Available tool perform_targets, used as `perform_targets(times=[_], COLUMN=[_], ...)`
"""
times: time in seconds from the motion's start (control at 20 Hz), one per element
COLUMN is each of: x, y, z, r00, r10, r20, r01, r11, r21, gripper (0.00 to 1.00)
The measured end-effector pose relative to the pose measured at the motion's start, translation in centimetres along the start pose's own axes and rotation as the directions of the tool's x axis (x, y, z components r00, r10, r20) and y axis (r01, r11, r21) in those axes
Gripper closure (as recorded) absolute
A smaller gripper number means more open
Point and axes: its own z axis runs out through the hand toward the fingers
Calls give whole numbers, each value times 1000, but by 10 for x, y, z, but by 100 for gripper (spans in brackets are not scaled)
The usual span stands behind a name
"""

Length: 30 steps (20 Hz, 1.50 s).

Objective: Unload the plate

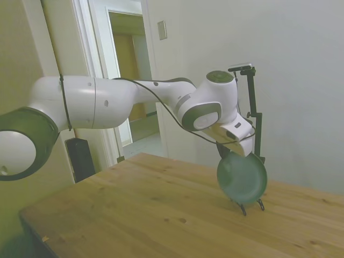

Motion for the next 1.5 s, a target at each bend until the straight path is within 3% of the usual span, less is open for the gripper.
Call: perform_targets(times=[0.3, 0.55, 0.7, 0.85, 1.1, 1.5], x=[-15, -57, -83, -113, -155, -153], y=[-23, -39, -45, -58, -84, -77], z=[-47, -96, -104, -80, -6, 108], r00=[999, 997, 995, 989, 981, 978], r10=[-31, -69, -98, -149, -183, -139], r20=[-39, -45, -30, 4, 70, 158], r01=[33, 74, 100, 148, 185, 163], r11=[998, 992, 989, 987, 983, 975], r21=[57, 106, 109, 67, -18, -150], gripper=[100, 100, 100, 100, 100, 100])
